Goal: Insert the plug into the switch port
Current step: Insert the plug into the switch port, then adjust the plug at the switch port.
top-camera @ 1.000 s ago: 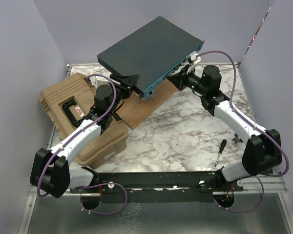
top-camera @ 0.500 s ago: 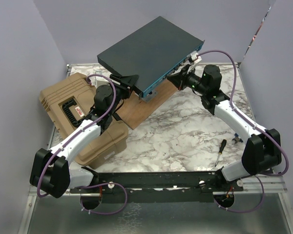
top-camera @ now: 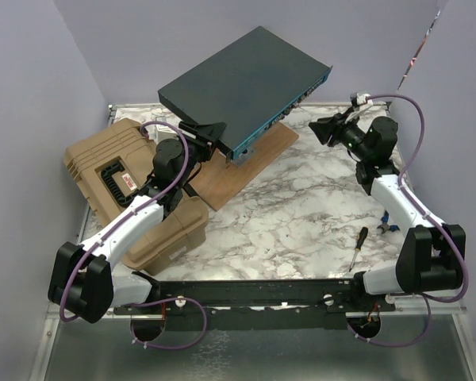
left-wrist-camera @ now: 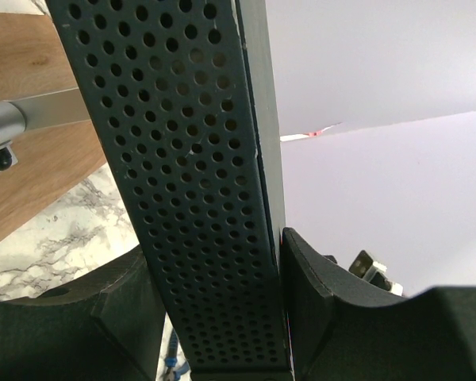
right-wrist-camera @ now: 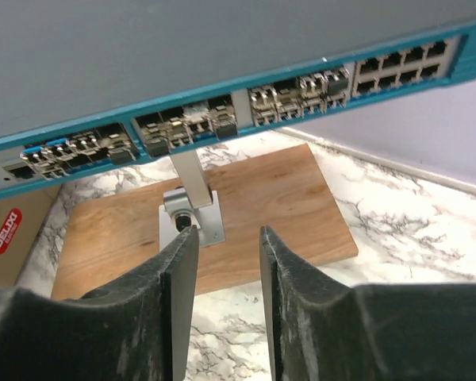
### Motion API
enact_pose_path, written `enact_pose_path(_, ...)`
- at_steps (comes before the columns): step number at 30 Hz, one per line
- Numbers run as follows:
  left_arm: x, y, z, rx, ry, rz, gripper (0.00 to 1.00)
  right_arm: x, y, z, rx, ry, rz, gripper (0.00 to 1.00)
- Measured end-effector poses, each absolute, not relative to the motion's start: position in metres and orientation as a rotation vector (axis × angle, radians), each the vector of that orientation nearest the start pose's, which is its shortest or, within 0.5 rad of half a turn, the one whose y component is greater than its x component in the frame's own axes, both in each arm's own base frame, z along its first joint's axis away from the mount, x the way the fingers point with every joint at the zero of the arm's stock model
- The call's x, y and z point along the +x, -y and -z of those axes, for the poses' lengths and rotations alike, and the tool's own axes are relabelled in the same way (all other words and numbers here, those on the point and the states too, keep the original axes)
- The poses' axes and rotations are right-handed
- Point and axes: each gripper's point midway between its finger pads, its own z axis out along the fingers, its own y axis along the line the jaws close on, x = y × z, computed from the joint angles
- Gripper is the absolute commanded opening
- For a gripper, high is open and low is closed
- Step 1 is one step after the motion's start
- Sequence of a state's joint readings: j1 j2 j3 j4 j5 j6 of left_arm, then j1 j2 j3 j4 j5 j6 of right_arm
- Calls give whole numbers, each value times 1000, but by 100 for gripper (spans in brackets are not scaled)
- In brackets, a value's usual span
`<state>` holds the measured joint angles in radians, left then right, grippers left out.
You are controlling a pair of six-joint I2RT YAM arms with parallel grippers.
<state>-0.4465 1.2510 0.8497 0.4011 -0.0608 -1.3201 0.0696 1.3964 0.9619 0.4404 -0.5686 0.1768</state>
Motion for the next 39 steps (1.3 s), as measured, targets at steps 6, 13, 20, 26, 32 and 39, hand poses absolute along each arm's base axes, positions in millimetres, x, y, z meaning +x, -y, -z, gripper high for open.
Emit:
enact_pose_path(6, 382, 216, -313, -779, -1552, 1305, 0, 438, -136, -303, -468, -1446, -596, 47)
enact_pose_path(13, 382, 216, -313, -773, -1554, 1300, 0, 455, -138, -302, -564, -1339, -519, 43)
enact_pose_path(20, 382, 216, -313, -771, -1557, 1299, 0, 459, -149, -304, -634, -1235, -485, 43)
enact_pose_path(26, 382, 216, -313, -771, -1559, 1299, 0, 465, -157, -325, -533, -1288, -610, 43)
enact_pose_path(32, 382, 216, -313, -771, -1559, 1300, 0, 466, -152, -337, -236, -1422, -792, 43)
enact_pose_path(39, 382, 216, -313, -770, -1559, 1300, 0, 465, -153, -327, 121, -1555, -1035, 43)
